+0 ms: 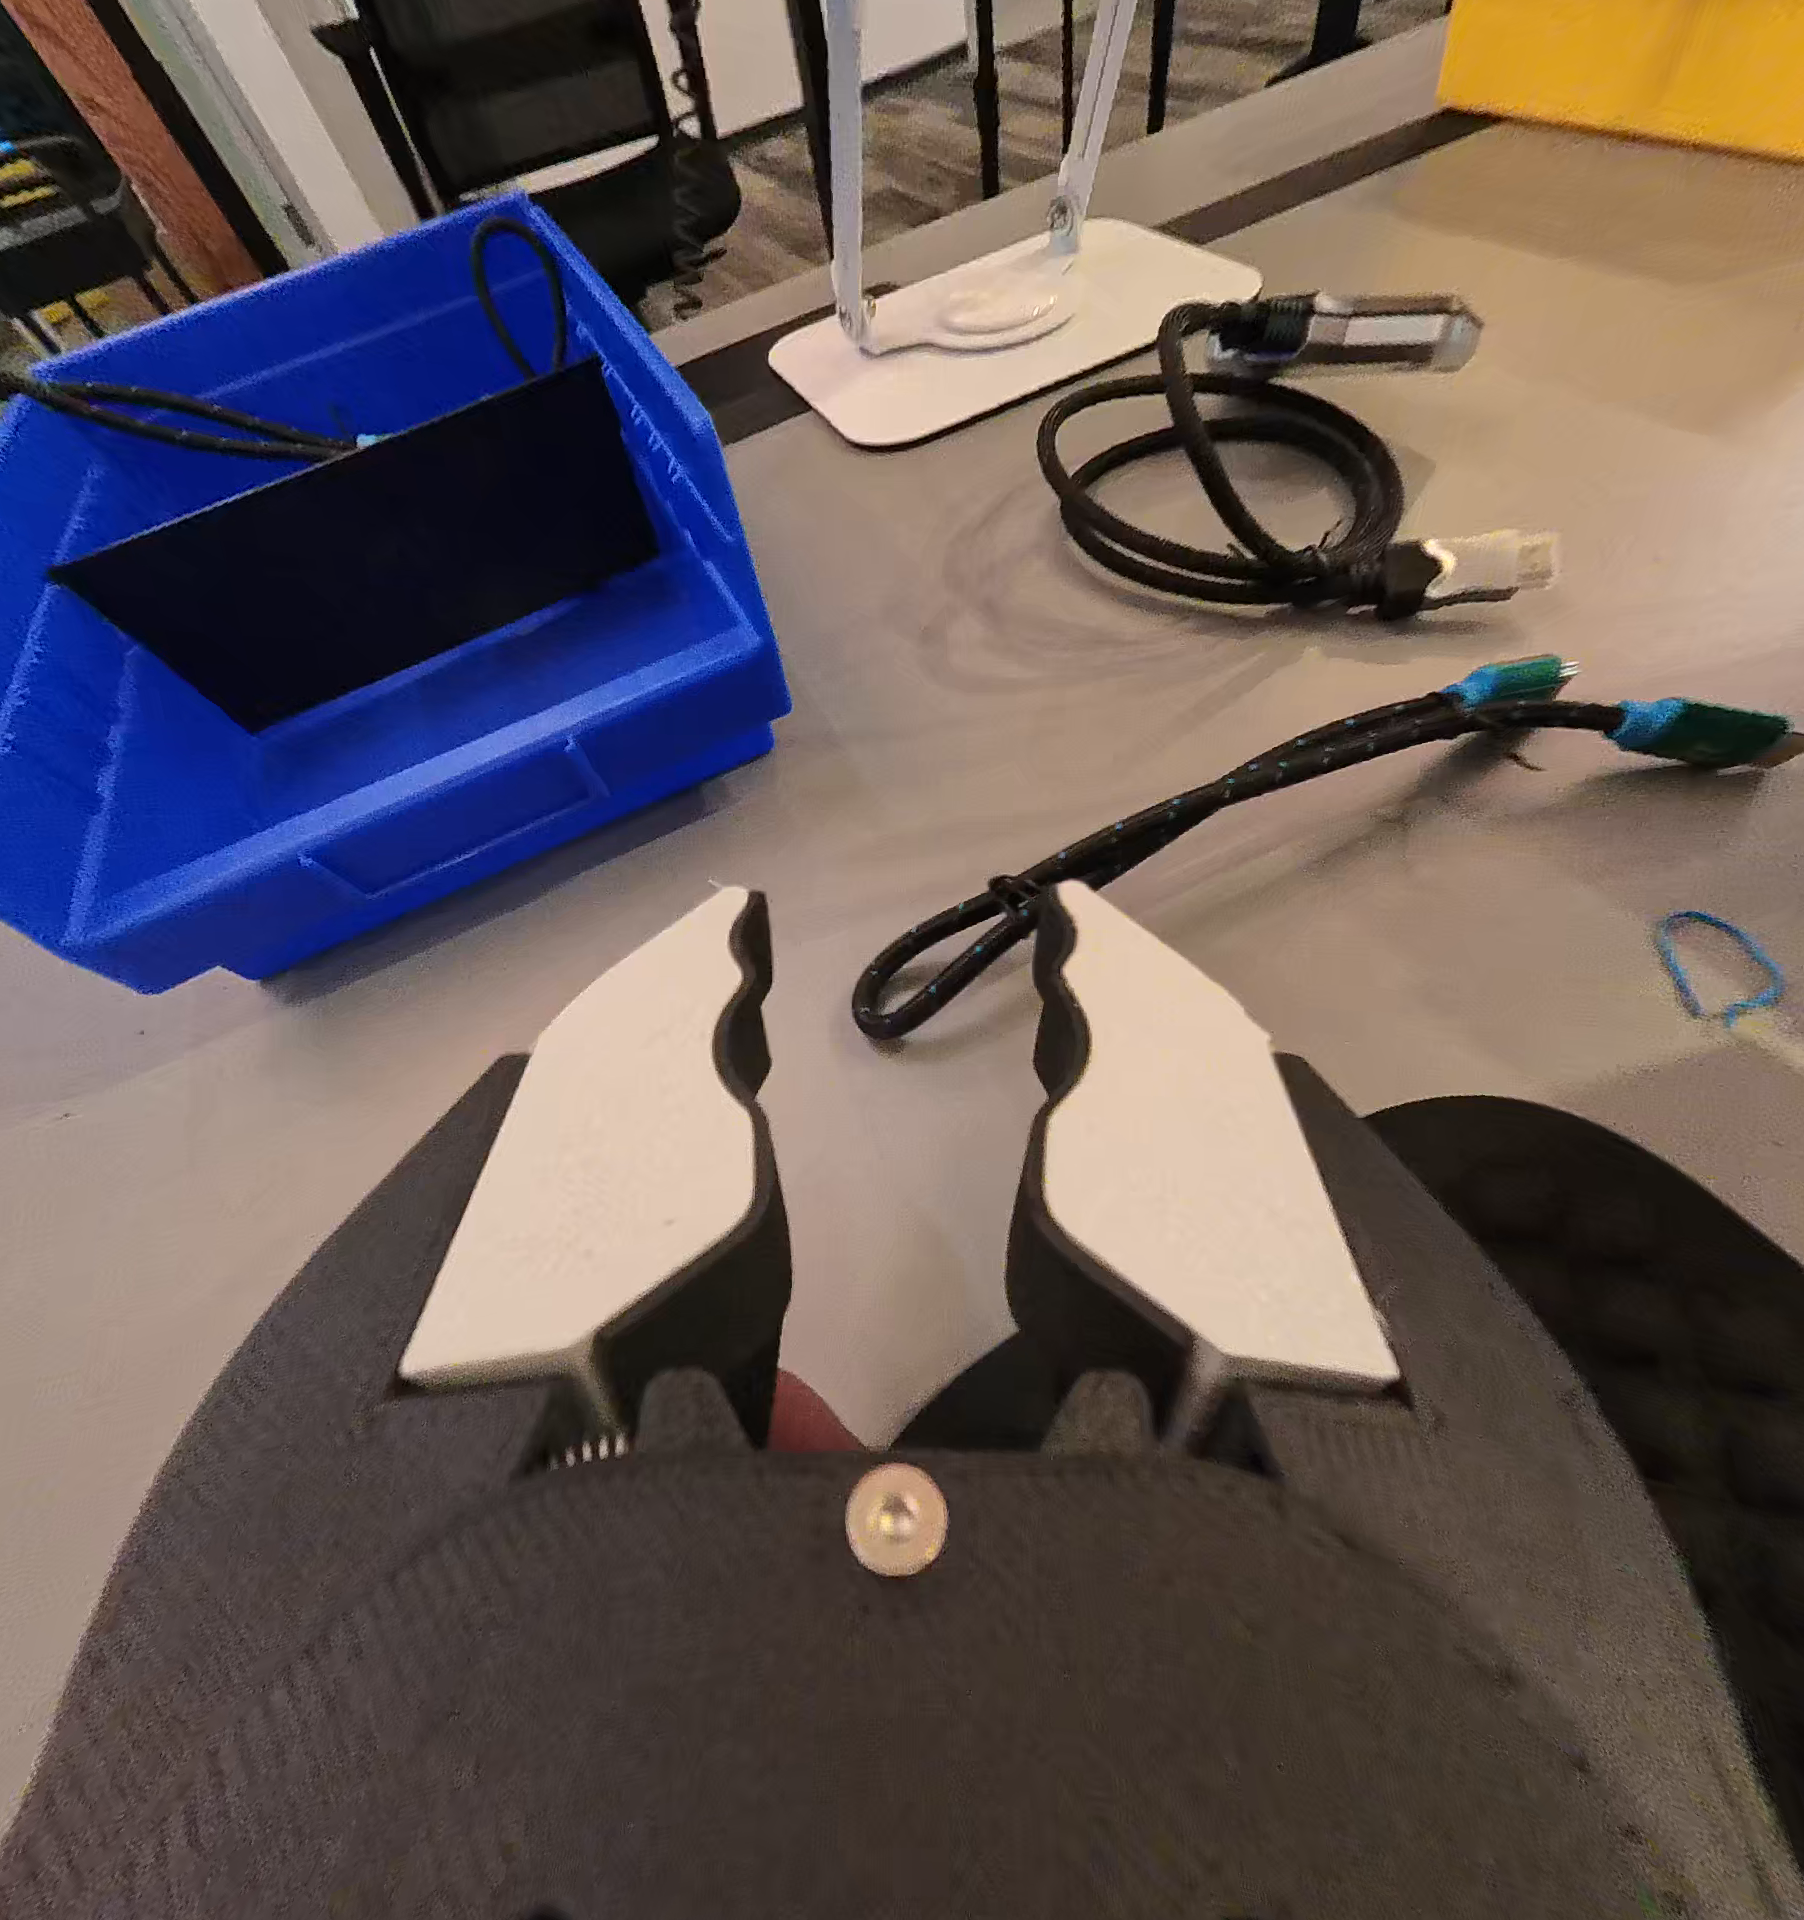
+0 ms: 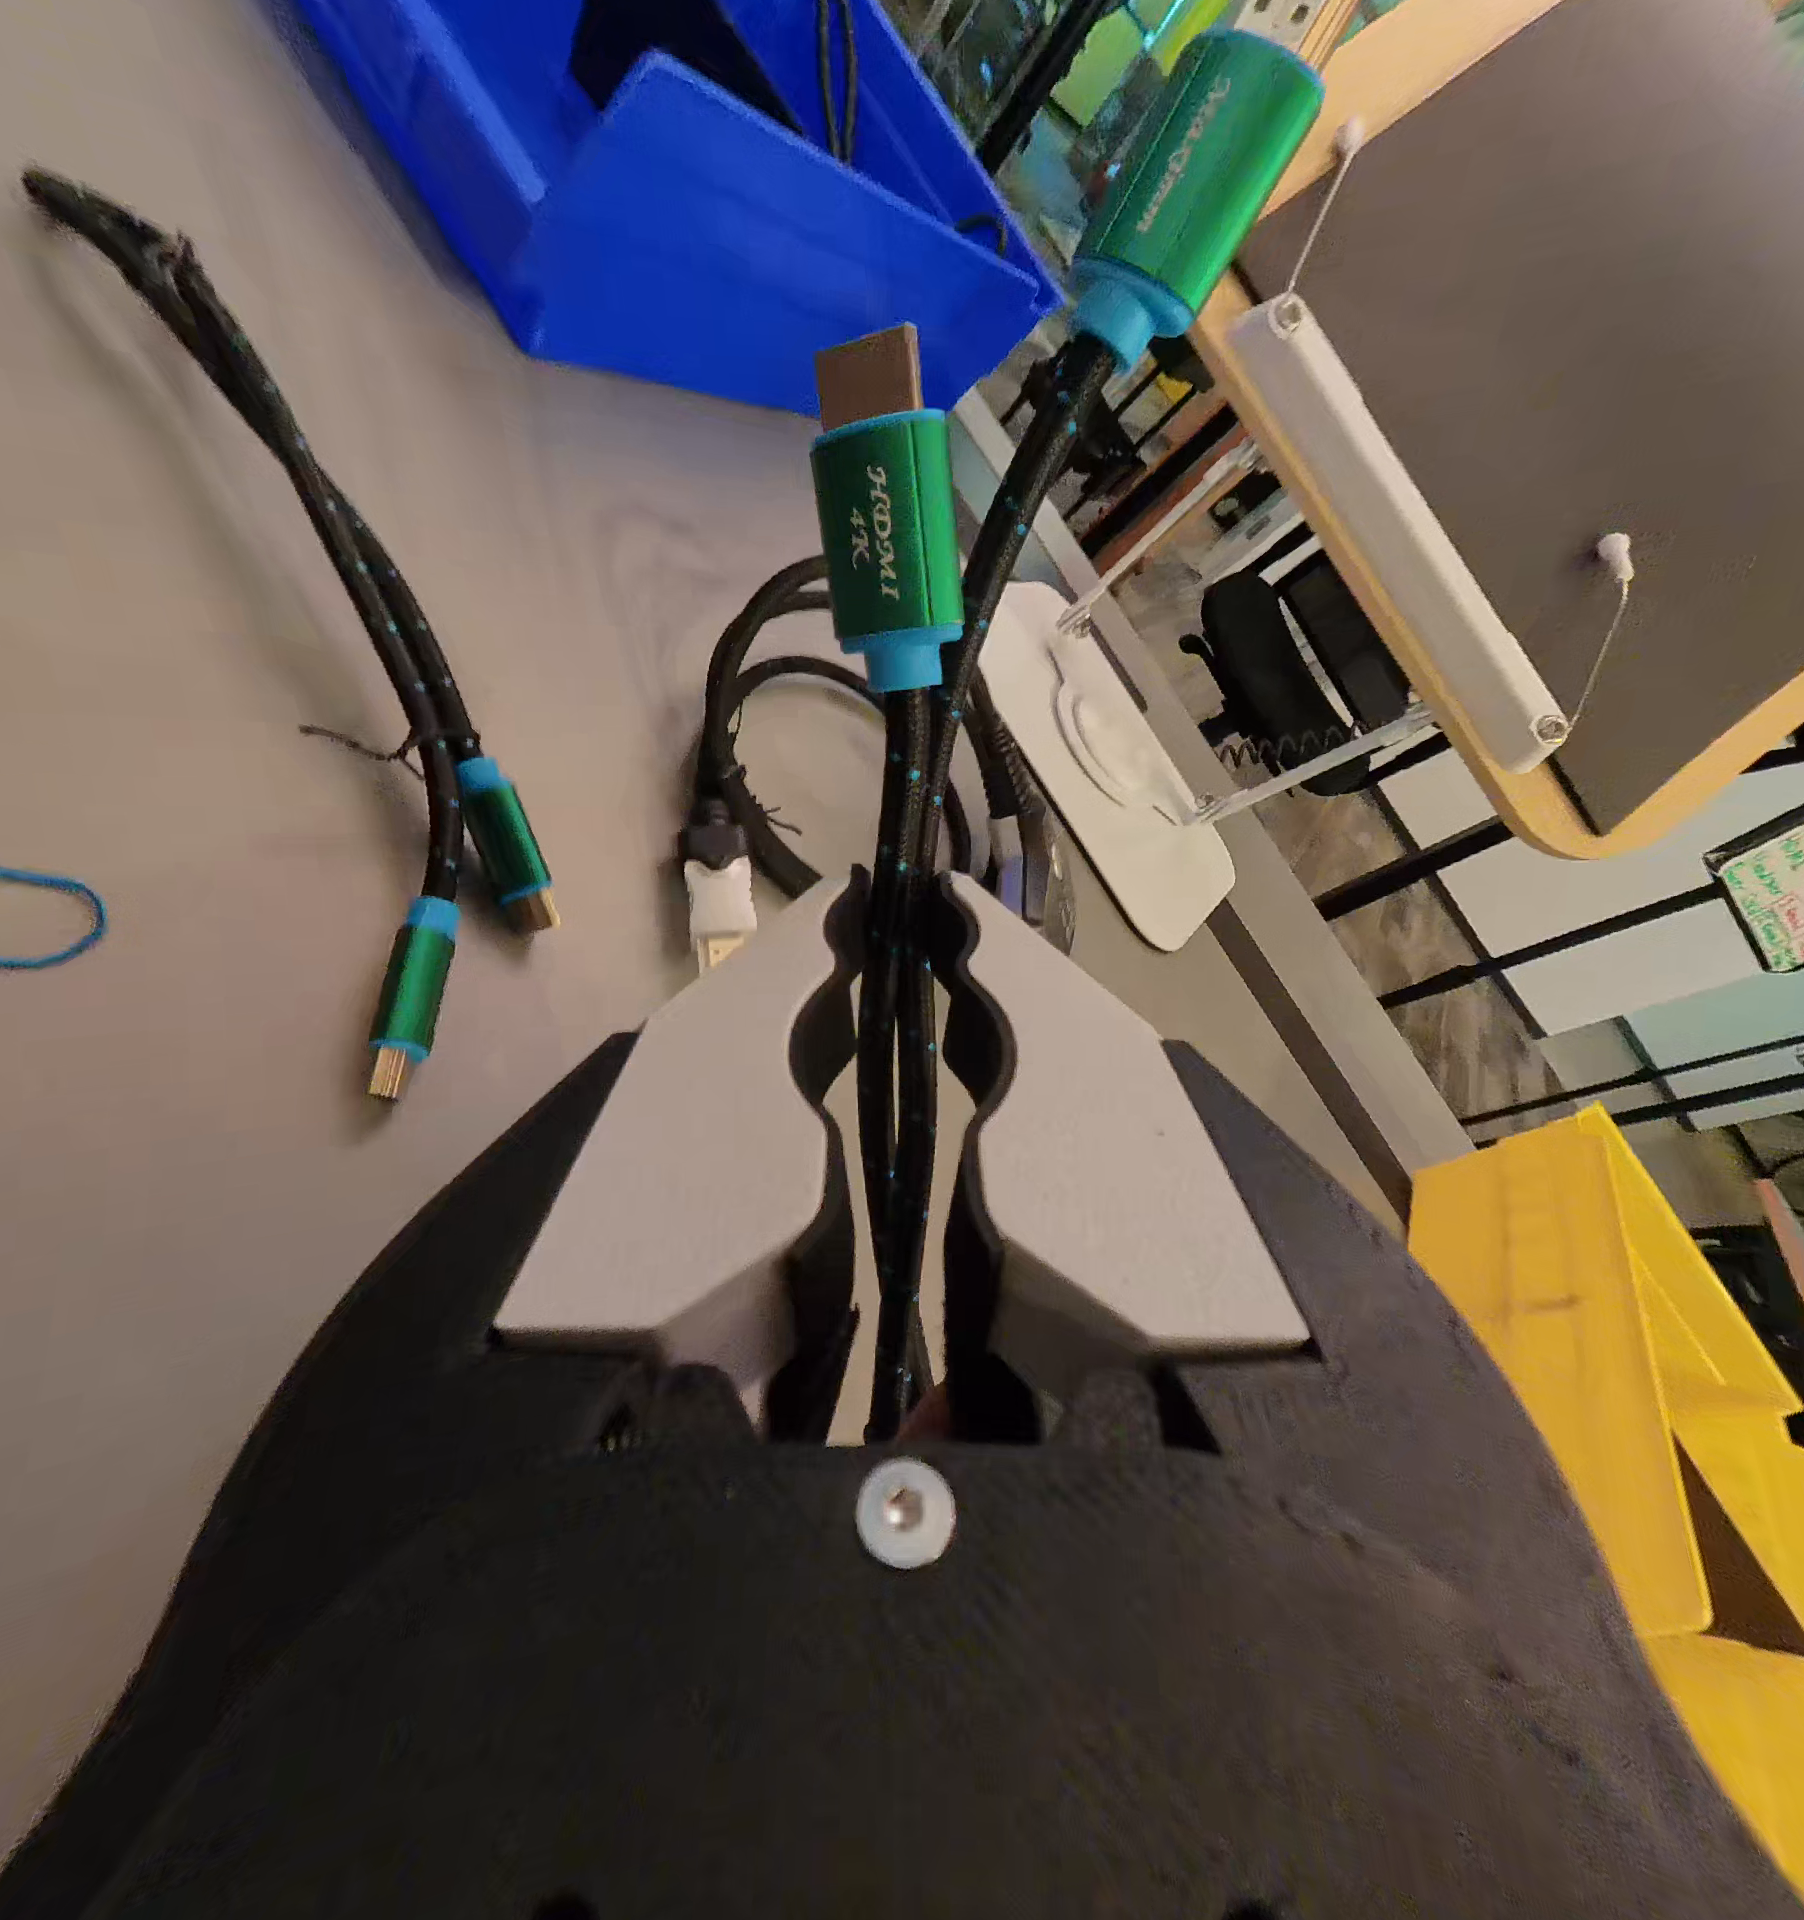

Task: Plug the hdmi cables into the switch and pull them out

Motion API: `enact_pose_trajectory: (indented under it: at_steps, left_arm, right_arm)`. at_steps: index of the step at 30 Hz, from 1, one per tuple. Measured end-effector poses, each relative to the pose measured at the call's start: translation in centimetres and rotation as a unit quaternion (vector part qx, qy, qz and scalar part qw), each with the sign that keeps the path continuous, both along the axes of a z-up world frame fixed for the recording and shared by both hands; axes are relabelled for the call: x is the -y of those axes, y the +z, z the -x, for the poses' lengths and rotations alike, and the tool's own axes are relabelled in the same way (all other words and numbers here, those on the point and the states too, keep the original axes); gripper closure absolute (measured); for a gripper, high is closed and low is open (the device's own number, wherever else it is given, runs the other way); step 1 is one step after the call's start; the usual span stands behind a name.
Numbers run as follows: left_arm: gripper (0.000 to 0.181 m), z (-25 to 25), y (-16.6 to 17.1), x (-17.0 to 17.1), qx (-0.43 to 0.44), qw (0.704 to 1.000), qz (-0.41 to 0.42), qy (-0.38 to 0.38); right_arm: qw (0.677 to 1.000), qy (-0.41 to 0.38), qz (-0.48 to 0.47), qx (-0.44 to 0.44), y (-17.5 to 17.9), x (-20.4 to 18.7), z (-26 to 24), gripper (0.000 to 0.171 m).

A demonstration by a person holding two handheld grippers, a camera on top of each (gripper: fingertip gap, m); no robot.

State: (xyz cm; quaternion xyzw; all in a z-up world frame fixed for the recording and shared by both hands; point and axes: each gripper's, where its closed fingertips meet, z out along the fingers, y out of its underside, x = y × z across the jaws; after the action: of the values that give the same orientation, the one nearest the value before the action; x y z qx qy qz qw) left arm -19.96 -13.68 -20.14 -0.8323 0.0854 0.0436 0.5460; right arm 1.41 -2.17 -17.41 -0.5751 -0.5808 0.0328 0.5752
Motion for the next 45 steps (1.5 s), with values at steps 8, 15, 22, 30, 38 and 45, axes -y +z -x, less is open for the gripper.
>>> enact_pose_trajectory:
  at_steps: [8, 15, 22, 30, 38, 45]
  left_arm:
    - [0.134, 0.3, -3.1, -1.1, -0.094, 0.991, 0.089, 0.034]
    - [0.138, 0.9, -4.4, -1.3, -0.173, 0.975, 0.119, 0.068]
    - [0.14, 1.1, -3.9, -1.3, -0.216, 0.968, 0.093, 0.087]
    - [0.134, 0.9, -3.3, -1.3, -0.205, 0.972, 0.075, 0.082]
    - [0.125, 0.6, -2.0, -1.0, -0.133, 0.988, 0.04, 0.062]
    - [0.121, 1.9, 3.6, 1.1, -0.068, 0.985, -0.119, 0.108]
  right_arm:
    - [0.999, 0.013, 0.023, -0.02, -1.3, -0.4, -2.3, 0.163]
    - [0.997, 0.014, 0.036, -0.064, 0.0, -0.6, -3.7, 0.164]
    - [0.996, 0.014, 0.055, -0.071, -0.3, -0.6, -3.9, 0.164]
    - [0.996, 0.003, 0.061, -0.057, -1.3, -1.2, -4.1, 0.163]
    - [0.998, -0.017, 0.045, -0.03, -2.1, -2.0, -3.7, 0.164]
    - [0.998, -0.063, -0.005, 0.005, -3.2, -4.6, -4.2, 0.163]
